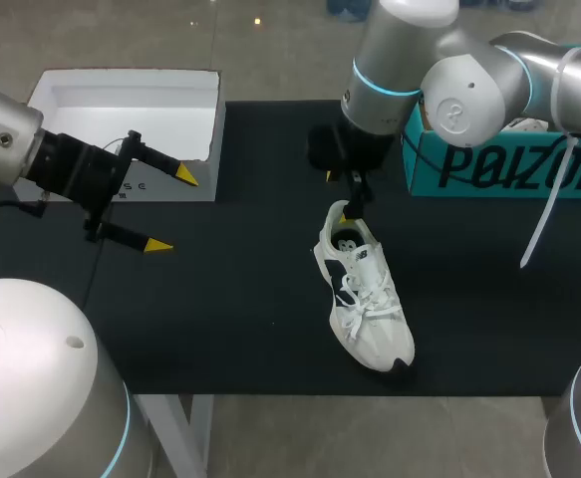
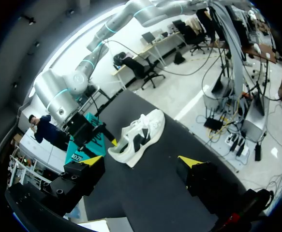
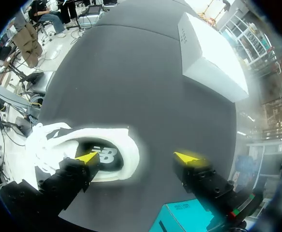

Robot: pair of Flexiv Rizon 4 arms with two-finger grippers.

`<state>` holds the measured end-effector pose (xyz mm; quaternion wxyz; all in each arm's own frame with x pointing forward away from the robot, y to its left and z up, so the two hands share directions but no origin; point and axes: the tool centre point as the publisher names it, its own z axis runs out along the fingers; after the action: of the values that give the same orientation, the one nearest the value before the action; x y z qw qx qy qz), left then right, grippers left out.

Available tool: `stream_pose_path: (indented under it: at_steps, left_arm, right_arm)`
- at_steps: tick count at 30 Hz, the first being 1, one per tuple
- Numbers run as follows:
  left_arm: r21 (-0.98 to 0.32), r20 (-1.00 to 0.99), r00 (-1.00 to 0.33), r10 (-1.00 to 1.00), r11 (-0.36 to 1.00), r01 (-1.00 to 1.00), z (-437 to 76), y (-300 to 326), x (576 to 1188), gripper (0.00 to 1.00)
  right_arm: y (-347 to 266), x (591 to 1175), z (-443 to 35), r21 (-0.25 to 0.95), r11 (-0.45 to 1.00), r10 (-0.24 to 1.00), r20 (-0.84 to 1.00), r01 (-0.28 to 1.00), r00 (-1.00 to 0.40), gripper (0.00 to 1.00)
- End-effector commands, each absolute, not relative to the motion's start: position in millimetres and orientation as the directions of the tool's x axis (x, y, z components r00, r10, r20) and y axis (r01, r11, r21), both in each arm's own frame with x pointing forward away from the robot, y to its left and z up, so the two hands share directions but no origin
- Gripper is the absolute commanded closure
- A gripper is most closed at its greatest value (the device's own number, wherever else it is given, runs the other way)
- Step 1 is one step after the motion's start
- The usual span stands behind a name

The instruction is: Take the shoe out of the shoebox, open the shoe tongue, remove and reinsert the insole, then place the shoe into the shoebox

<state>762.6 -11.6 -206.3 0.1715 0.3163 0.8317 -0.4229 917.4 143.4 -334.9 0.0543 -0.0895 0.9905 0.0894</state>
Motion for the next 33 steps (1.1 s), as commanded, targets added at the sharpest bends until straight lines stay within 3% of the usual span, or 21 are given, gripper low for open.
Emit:
stream_pose_path:
  at_steps: [1, 13, 15, 16, 17, 22, 25, 33]
  left_arm:
    - [-0.594, -0.551, -0.741, 0.384, 0.445, 0.671, -206, -12, 762, 0.00]
    - [-0.594, -0.551, -0.741, 0.384, 0.445, 0.671, -206, -12, 762, 0.00]
    - [-0.594, -0.551, -0.741, 0.384, 0.445, 0.671, -206, -12, 762, 0.00]
    - [-0.594, -0.551, -0.741, 0.384, 0.445, 0.671, -206, -12, 762, 0.00]
    - [-0.594, -0.551, -0.741, 0.384, 0.445, 0.671, -206, -12, 762, 0.00]
    - [-0.594, -0.551, -0.741, 0.384, 0.445, 0.671, -206, -12, 762, 0.00]
    - [-0.594, -0.551, -0.741, 0.384, 0.445, 0.671, -206, -12, 762, 0.00]
    - [-0.594, -0.551, -0.741, 0.384, 0.445, 0.671, -206, -12, 762, 0.00]
  right_arm:
    - [143, 922, -343, 0.170, 0.968, -0.166, -0.120, -0.185, -0.979, 0.00]
    - [141, 924, -358, 0.162, 0.970, -0.164, -0.102, -0.179, -0.981, 0.00]
    - [142, 923, -361, 0.160, 0.971, -0.166, -0.098, -0.180, -0.981, 0.13]
    - [142, 923, -362, 0.160, 0.970, -0.167, -0.097, -0.181, -0.981, 0.40]
    - [142, 923, -362, 0.160, 0.970, -0.167, -0.096, -0.181, -0.981, 0.54]
    - [141, 922, -363, 0.159, 0.971, -0.164, -0.094, -0.178, -0.982, 0.83]
    - [139, 921, -364, 0.157, 0.972, -0.160, -0.096, -0.174, -0.982, 0.93]
    - [134, 912, -363, 0.151, 0.974, -0.154, -0.096, -0.167, -0.983, 1.00]
